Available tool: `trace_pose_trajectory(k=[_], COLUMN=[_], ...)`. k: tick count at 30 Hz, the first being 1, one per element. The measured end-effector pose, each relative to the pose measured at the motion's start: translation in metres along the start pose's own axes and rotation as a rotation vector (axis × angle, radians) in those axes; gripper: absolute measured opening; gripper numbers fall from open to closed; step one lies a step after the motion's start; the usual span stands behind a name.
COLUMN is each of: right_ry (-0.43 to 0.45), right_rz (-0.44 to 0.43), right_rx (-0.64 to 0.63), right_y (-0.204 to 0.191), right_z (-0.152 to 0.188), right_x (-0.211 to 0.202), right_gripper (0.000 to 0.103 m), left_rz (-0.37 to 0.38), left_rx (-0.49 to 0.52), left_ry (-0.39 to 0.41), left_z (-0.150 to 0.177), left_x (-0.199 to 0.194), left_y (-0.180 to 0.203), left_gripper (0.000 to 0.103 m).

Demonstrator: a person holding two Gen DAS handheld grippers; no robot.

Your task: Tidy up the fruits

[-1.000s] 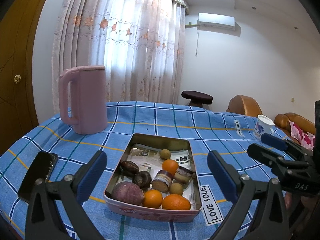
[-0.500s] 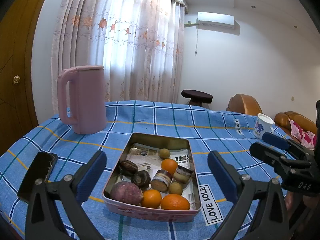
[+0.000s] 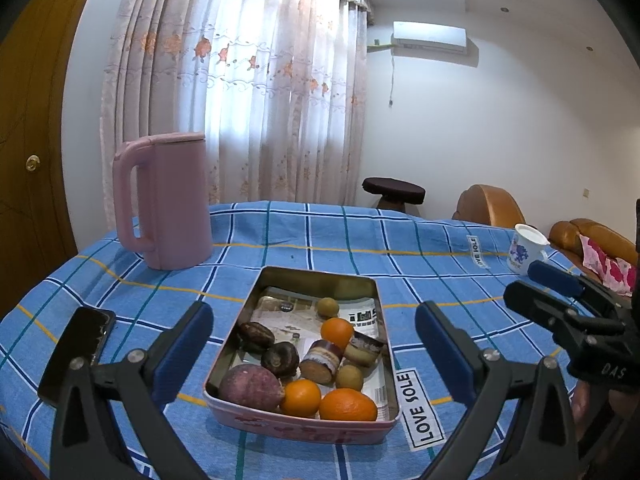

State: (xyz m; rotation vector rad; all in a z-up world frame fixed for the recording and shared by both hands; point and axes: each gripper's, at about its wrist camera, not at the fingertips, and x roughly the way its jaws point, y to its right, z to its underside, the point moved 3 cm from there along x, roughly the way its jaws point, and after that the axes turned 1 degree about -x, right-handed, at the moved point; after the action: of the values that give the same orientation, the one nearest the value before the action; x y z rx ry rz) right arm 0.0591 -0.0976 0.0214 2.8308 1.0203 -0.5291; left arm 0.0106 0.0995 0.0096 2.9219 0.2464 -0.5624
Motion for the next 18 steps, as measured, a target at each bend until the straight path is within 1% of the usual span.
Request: trace_pose_trajectory(k=[5,11,18], right_ry=[0.007,0.013,0.010], right_rz=[0.007,0.013,0.017], right_rx=[0.000,-0.003,0.000], right_y=[0.0017,0.0037,0.0066], right_z=[0.0001,0.0020,0.0052], right_x=[-0.0036,-0.0071,-0.0073], right_gripper=[0.080,0.080,0.080], left_rz=[0.024,0.008,-0.019], left_rx=[0.001,-0.020,-0.016], left_ry=[-0.001,-0.021,-0.031], left_z=[-0.0016,-0.0019,0.0010], left_x=[-0.0018,0.0012,0.0049], left_y=[0.0051,0.0029,0.0046], left_gripper=[0.103,0.103,0.103])
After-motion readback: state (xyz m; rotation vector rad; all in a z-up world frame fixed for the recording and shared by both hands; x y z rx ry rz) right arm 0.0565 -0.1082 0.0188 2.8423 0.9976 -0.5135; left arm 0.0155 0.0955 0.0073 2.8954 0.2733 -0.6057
